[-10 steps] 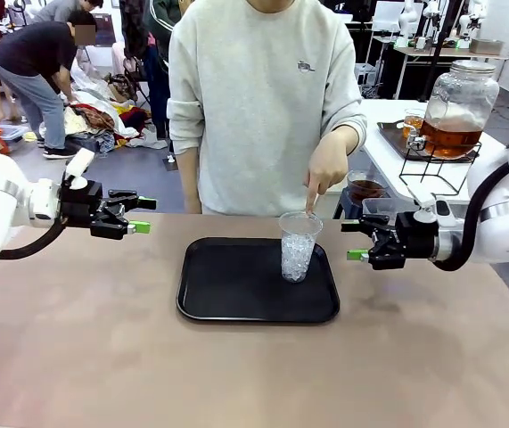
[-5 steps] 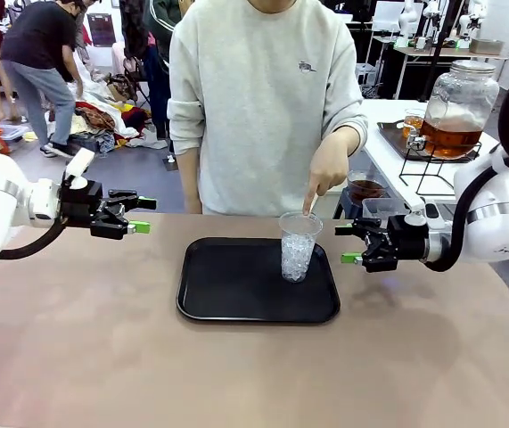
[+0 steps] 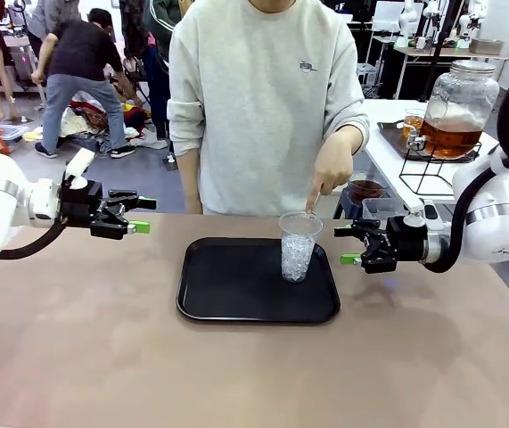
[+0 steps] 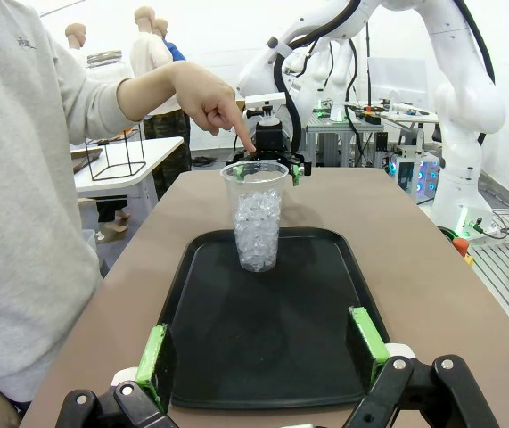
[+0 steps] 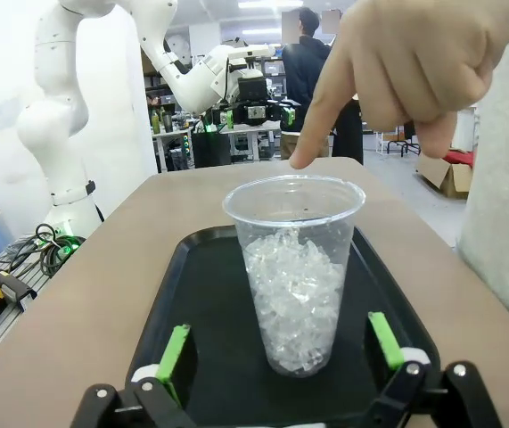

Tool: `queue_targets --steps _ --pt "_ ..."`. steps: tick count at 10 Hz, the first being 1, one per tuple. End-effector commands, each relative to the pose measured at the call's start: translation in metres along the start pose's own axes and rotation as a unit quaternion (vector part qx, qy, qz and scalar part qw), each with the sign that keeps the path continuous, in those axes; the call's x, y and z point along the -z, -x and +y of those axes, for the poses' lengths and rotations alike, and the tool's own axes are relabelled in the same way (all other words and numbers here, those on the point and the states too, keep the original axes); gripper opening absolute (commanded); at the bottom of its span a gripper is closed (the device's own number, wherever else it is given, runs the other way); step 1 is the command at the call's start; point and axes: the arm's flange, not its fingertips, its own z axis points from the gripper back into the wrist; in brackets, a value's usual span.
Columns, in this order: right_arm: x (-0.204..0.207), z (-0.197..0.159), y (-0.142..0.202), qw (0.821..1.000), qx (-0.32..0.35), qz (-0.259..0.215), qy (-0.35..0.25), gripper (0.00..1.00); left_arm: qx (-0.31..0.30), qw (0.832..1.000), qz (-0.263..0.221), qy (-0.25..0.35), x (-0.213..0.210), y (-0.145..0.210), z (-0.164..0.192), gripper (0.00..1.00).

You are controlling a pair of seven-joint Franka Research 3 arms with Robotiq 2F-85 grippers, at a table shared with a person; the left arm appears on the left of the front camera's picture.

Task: Pour the drink into the iced cup.
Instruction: Pick up the iced cup indicated by the human and present it to them.

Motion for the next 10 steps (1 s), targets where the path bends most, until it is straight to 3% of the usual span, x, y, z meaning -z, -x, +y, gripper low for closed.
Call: queue_targets --steps 1,10 --pt "0.016 -0.012 0.007 1.000 0.000 -0.001 0.002 1.00 -0.002 1.000 -0.004 -0.004 0.000 -0.002 0.000 1.00" --pt "0.052 -0.023 0.020 0.999 0.030 -0.035 -0.021 1.00 -0.002 1.000 -0.004 -0.004 0.000 -0.002 0.000 1.00"
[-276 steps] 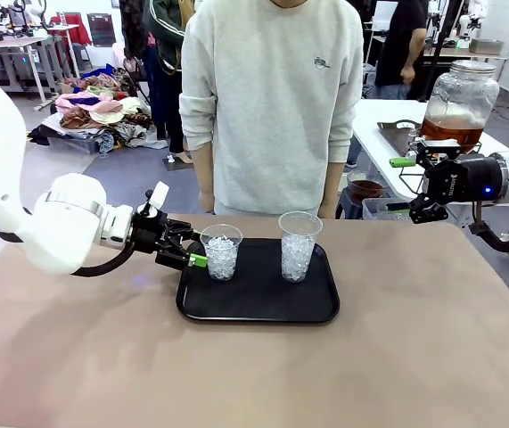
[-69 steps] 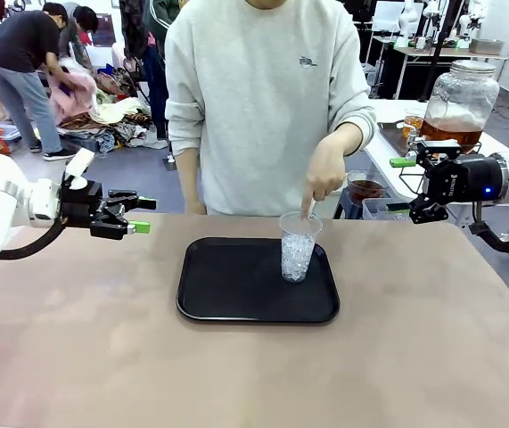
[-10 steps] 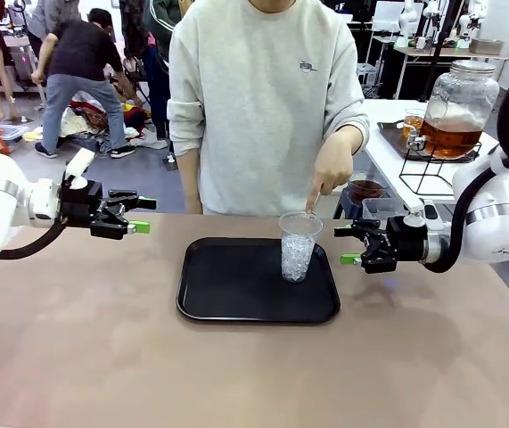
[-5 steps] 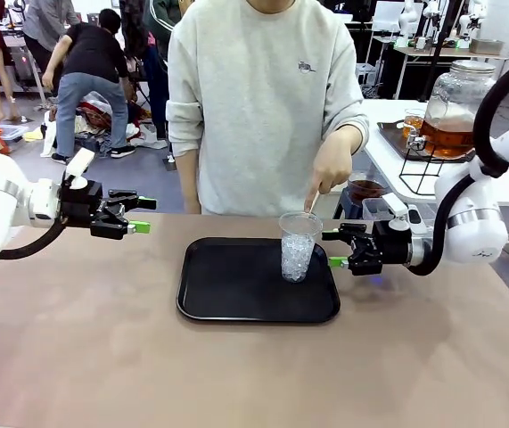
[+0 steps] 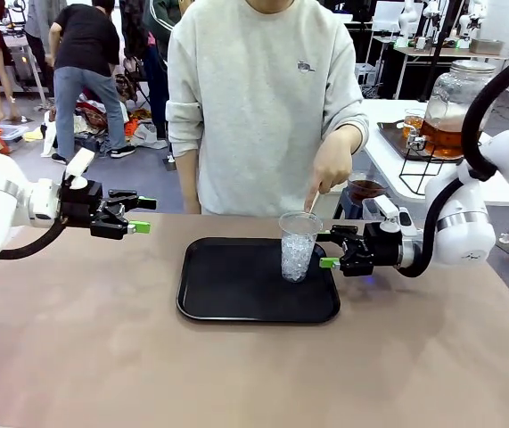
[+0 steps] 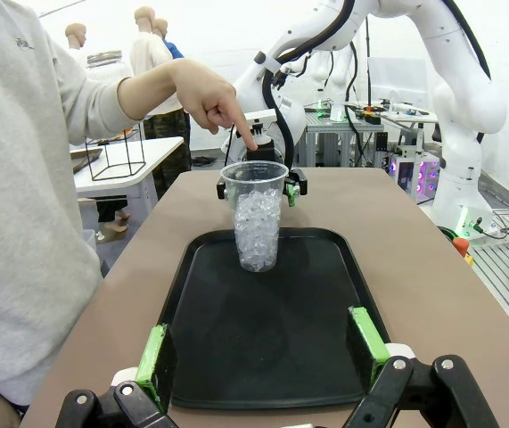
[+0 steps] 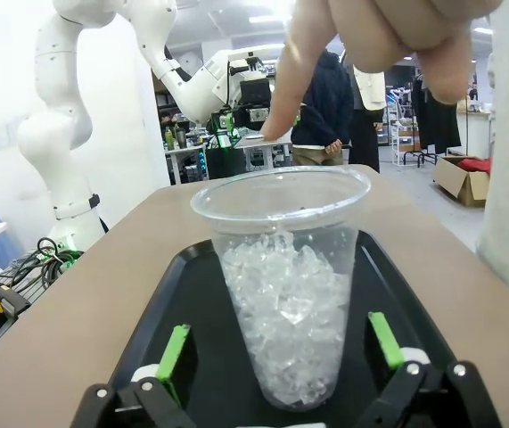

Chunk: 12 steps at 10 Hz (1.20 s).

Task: Pour the drink into the iced cup.
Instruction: Pick up the iced cup indicated by the human and present it to them.

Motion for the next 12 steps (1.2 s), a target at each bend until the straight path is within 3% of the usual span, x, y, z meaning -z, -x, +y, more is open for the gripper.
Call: queue_targets --steps 1,12 --pt "0.012 -0.009 -0.003 1.000 0.010 -0.008 0.002 1.00 -0.002 1.000 -0.004 -0.004 0.000 -0.002 0.000 1.00" --pt "0.048 -0.015 0.006 0.999 0.031 -0.007 0.020 1.00 -0.002 1.000 -0.004 -0.004 0.000 -0.002 0.000 1.00"
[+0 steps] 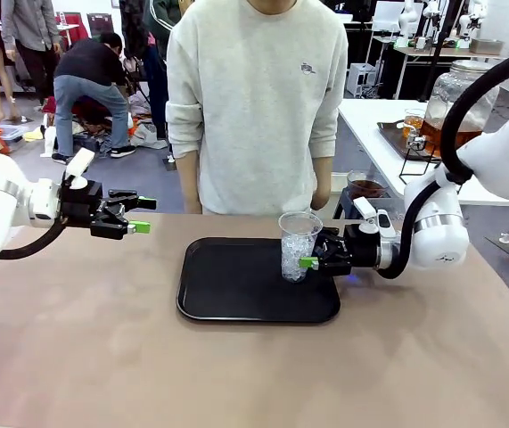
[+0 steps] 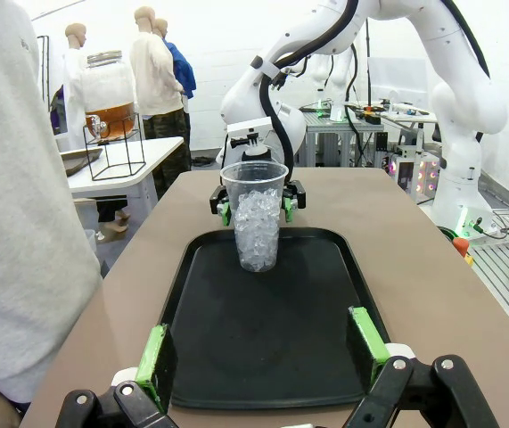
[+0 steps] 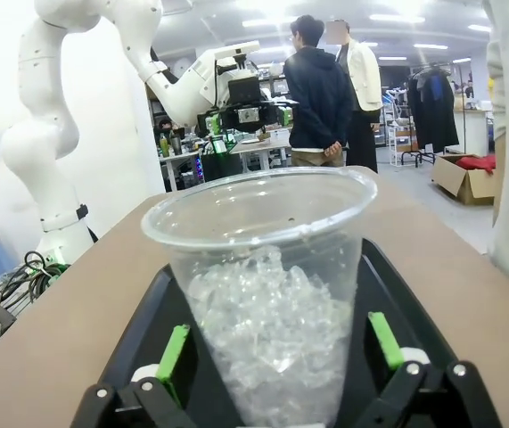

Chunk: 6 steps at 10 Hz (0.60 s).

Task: Pour the drink into the iced cup.
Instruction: Pick up the iced cup indicated by the human and present it to them.

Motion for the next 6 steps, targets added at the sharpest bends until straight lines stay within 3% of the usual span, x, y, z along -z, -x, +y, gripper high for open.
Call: queue_targets --steps 1,6 --pt "0.013 -0.010 -0.002 1.000 0.018 0.001 0.012 1.00 -0.002 1.000 -0.004 -0.004 0.000 -0.002 0.000 1.00" --pt "0.026 -0.014 -0.002 0.999 0.031 0.008 0.018 1.00 -0.002 1.000 -0.004 -0.004 0.000 -0.002 0.000 1.00"
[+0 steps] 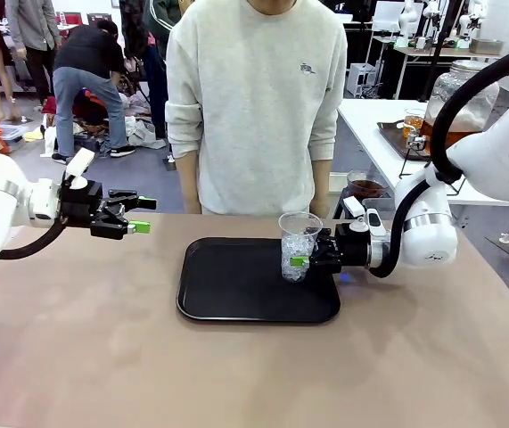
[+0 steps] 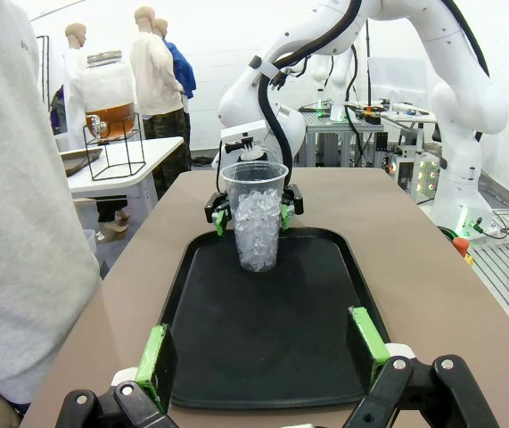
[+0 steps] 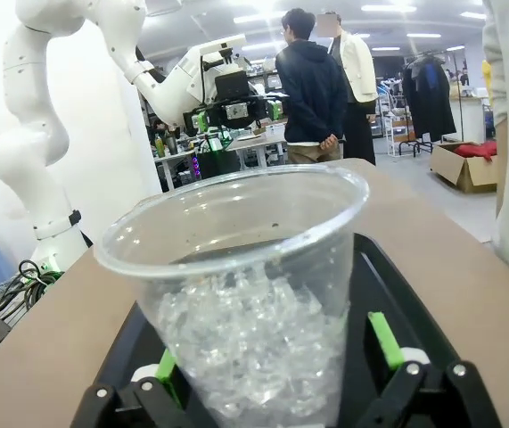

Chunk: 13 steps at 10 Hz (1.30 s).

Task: Pour the drink into the iced cup.
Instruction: Pick up the iced cup indicated by the human and present it to them.

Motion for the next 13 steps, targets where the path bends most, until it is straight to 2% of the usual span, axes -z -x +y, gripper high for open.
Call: queue_targets --steps 1,2,3,4,9,13 --pt "0.009 -0.008 -0.004 1.000 0.015 -0.002 0.008 1.00 -0.002 1.000 -0.004 -0.004 0.000 -0.002 0.000 1.00" --pt "0.010 -0.007 -0.005 0.999 0.030 -0.006 -0.006 0.86 -0.002 1.000 -0.004 -0.004 0.000 -0.002 0.000 1.00" --pt "0.010 -0.006 -0.005 1.000 0.029 -0.008 -0.006 0.67 -0.002 1.000 -0.004 -0.004 0.000 -0.002 0.000 1.00" --pt "0.009 -0.004 -0.004 1.000 0.002 0.003 -0.006 0.47 -0.002 1.000 -0.004 -0.004 0.000 -0.002 0.000 1.00" --pt "0.006 0.000 -0.013 1.000 0.002 -0.005 -0.016 0.47 -0.002 1.000 -0.004 -0.004 0.000 -0.002 0.000 1.00" --pt "-0.006 -0.007 -0.060 0.999 -0.032 -0.029 -0.028 0.47 -0.002 1.000 -0.004 -0.004 0.000 -0.002 0.000 1.00"
